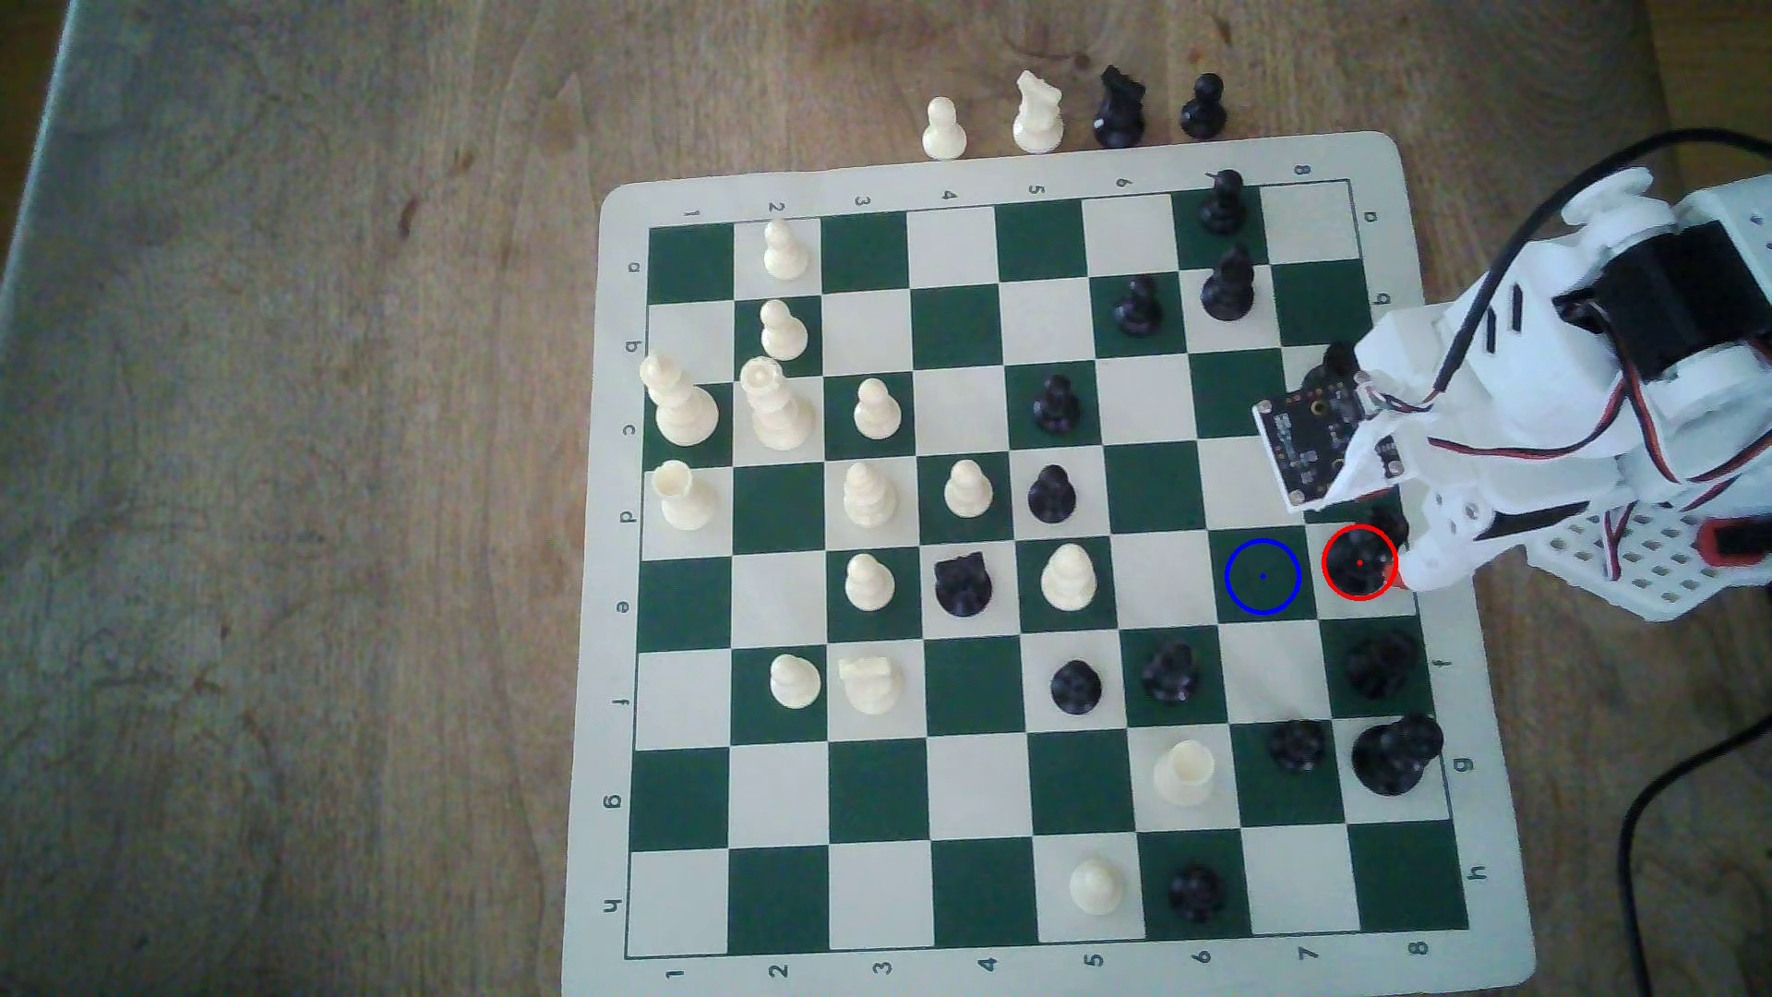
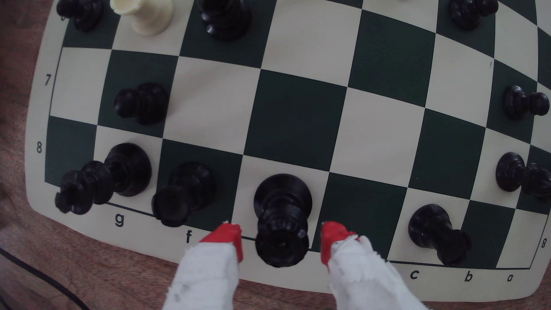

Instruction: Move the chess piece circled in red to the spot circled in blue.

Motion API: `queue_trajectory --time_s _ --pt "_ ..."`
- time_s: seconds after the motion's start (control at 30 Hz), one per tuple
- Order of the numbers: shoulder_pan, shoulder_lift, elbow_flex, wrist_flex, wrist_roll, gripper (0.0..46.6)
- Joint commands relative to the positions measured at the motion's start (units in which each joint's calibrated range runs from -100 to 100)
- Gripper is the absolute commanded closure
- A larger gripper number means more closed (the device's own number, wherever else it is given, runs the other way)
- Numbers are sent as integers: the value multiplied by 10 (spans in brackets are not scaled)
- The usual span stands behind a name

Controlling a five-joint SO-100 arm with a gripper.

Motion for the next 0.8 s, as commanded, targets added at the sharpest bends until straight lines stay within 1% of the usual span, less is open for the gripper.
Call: queue_trajectory --time_s 0.0,0.13,0.33,0.47,0.5,0.6,0.77 --pt "-6 11 -13 -11 1 339" --pt "-6 16 -13 -19 1 369" --pt "-22 18 -13 -15 -2 381" --pt "-27 19 -19 -9 -3 415" --pt "-28 19 -37 1 -4 434" --pt "-32 31 -91 24 -11 458" --pt "-31 81 -159 17 -13 463"
